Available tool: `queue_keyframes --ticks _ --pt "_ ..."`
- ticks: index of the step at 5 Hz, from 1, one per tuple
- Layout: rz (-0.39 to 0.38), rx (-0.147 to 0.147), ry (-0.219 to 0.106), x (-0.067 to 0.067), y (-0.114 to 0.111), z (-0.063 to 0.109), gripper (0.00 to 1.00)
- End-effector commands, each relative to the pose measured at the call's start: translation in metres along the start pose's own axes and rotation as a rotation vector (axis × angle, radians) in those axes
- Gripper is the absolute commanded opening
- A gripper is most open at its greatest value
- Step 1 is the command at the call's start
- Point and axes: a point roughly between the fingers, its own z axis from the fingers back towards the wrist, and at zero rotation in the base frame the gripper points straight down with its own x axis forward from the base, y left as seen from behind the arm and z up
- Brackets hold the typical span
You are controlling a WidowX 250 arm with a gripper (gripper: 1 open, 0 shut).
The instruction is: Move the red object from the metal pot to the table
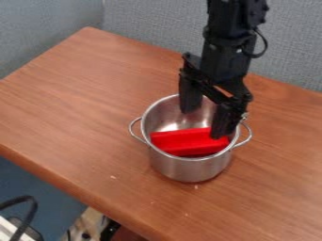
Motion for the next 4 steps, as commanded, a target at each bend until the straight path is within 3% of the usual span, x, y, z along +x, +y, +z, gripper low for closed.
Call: queue_keyframes --ticks 1,4 --pt "-0.03 0.016 -0.042 0.004 -0.001 0.005 1.0" --pt "-0.045 0.027 -0.066 0.011 0.007 -0.008 1.0"
